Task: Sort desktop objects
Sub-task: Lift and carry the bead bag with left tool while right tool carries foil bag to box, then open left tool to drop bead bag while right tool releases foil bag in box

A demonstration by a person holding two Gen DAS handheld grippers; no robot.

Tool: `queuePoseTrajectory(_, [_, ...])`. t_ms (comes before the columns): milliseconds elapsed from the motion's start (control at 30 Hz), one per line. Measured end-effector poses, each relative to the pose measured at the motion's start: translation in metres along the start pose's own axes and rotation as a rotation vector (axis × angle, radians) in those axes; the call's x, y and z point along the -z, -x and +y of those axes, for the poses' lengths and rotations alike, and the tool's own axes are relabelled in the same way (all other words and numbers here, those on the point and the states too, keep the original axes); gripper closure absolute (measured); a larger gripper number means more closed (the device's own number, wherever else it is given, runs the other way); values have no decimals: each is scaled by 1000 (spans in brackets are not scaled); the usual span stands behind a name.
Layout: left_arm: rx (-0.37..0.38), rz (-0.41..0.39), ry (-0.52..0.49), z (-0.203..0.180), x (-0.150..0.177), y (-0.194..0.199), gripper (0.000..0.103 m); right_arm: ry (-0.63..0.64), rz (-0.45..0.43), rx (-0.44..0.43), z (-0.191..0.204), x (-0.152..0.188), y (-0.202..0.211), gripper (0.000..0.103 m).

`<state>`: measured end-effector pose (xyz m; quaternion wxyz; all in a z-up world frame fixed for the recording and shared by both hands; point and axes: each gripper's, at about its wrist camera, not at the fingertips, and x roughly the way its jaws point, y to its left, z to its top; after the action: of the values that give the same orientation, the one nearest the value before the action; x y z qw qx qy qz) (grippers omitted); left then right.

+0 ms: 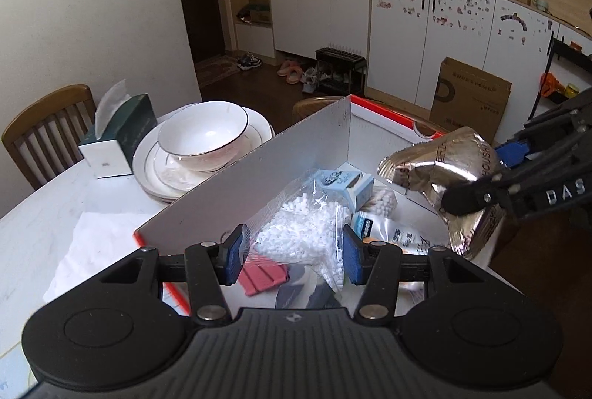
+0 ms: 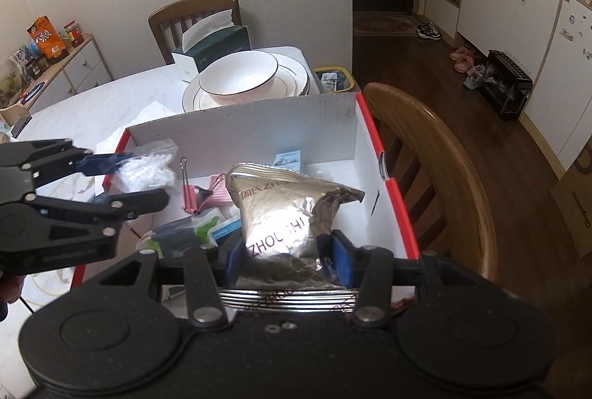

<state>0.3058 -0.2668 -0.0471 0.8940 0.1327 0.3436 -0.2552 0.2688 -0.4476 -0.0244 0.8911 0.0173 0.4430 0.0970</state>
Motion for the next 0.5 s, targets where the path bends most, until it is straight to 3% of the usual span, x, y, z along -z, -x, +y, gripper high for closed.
queuePoseTrajectory(500, [11, 136, -10, 9, -15, -62, 52, 42, 80, -32, 1, 6, -36, 56])
